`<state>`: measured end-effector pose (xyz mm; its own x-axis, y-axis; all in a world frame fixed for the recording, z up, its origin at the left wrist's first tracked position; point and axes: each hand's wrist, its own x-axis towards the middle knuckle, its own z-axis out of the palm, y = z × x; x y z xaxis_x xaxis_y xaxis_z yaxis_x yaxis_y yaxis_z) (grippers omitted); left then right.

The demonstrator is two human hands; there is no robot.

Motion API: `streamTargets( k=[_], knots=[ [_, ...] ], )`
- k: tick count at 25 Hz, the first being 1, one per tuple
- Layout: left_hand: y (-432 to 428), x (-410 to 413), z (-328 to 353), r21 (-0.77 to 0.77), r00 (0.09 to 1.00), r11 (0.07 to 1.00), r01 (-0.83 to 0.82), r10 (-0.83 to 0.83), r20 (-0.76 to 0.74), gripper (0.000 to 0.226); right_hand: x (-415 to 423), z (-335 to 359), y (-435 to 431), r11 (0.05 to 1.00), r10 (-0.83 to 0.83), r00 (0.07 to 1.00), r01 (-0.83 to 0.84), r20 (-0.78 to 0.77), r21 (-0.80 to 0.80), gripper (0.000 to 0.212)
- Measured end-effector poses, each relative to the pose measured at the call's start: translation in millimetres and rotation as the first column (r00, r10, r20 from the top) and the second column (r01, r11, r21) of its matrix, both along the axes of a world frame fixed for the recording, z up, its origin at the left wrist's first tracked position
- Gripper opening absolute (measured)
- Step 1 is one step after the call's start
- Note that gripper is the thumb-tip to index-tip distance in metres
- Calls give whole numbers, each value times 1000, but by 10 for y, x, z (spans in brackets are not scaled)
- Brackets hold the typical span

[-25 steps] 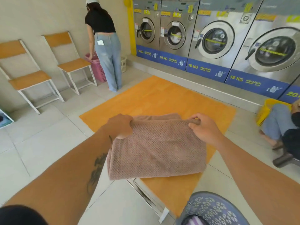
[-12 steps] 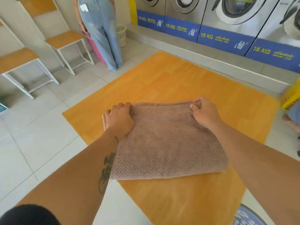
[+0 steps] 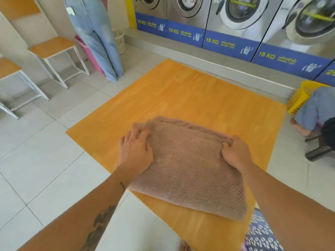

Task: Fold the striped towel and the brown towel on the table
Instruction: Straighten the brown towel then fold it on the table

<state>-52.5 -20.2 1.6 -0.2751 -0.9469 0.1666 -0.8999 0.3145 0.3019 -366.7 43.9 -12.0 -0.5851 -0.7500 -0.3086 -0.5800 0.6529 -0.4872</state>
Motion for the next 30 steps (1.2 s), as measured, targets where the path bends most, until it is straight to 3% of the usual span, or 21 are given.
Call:
streamTargets(
  k=[2, 4, 7, 9, 10, 11, 13, 15, 17, 19, 22, 25, 30],
  knots=[
    [478, -37, 39, 115, 996, 990, -83, 79, 39, 43, 101, 39, 416, 975, -215, 977, 215, 6, 59, 40],
    [780, -113, 18, 282, 987, 948, -151, 127, 99, 53, 207, 111, 798, 951, -259, 965, 250, 26, 183, 41],
    [626, -124, -79, 427, 978, 900, 84, -155, 136, 65, 436, 413, 1324, 870, -282, 946, 183, 160, 458, 28],
    [342, -41, -115, 416, 918, 859, 298, -378, 123, 63, 527, 524, 1502, 793, -189, 976, 86, 109, 603, 45],
    [261, 2, -110, 369, 911, 866, 337, -399, 105, 63, 556, 515, 1538, 794, -97, 995, 59, 30, 605, 58],
    [252, 37, -90, 312, 934, 896, 317, -352, 62, 63, 601, 486, 1539, 851, -50, 999, 48, -10, 522, 66],
    [428, 101, -33, 276, 989, 951, 139, -122, -79, 62, 756, 421, 1475, 959, -105, 981, 56, 164, 277, 73],
    [726, 188, -21, 409, 981, 913, -4, 82, -173, 62, 940, 351, 1371, 978, -190, 929, 149, 318, 148, 86],
    [969, 306, -66, 570, 960, 822, -27, 180, -213, 64, 1157, 323, 1334, 968, -249, 866, 223, 433, 111, 98],
    [1042, 357, -84, 656, 923, 755, 17, 241, -301, 69, 1332, 331, 1329, 956, -285, 759, 268, 585, 118, 93],
    [974, 395, 18, 706, 803, 685, 180, 312, -508, 81, 1515, 378, 1385, 975, -211, 614, 191, 760, 117, 82],
    [887, 456, 87, 730, 818, 613, 302, 227, -529, 90, 1600, 337, 1575, 966, -215, 599, 247, 772, 77, 63],
    [1117, 2, 275, 791, 824, 394, 468, 128, -552, 96, 1358, 322, 2241, 901, -293, 642, 434, 709, -21, 67]
  ],
)
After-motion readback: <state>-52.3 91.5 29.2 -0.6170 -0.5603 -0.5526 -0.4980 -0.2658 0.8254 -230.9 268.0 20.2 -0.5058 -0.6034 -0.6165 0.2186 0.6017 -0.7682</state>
